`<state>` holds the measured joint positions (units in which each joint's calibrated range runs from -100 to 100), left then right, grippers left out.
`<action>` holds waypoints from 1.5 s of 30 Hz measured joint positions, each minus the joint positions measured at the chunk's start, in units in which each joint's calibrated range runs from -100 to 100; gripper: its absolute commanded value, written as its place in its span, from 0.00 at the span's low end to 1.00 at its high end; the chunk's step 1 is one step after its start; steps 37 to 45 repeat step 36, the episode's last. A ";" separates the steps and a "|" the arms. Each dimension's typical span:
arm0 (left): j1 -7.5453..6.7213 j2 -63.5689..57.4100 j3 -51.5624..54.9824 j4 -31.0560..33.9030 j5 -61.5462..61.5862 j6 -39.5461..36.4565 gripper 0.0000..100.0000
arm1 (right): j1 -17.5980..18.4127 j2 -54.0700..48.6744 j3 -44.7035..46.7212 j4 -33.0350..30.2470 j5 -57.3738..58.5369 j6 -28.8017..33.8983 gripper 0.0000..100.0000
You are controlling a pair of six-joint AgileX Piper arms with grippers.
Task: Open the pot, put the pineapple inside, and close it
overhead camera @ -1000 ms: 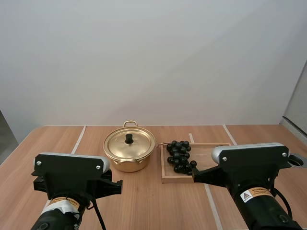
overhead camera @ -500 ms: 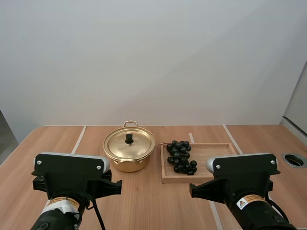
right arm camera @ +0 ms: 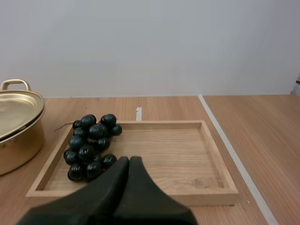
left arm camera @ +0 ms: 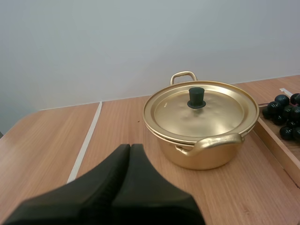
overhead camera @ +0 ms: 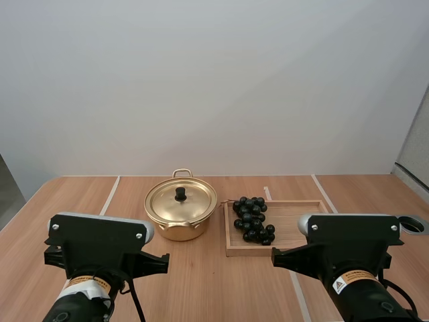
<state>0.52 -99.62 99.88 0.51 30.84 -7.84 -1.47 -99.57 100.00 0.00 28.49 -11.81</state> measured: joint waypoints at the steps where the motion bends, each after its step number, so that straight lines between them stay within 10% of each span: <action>1: 0.00 0.00 0.00 0.00 0.00 0.00 0.00 | 0.00 0.00 0.00 -0.76 1.08 0.59 0.00; 45: 0.00 0.00 0.00 0.21 0.00 0.00 0.00 | 0.00 0.00 0.00 -1.65 2.51 1.59 0.00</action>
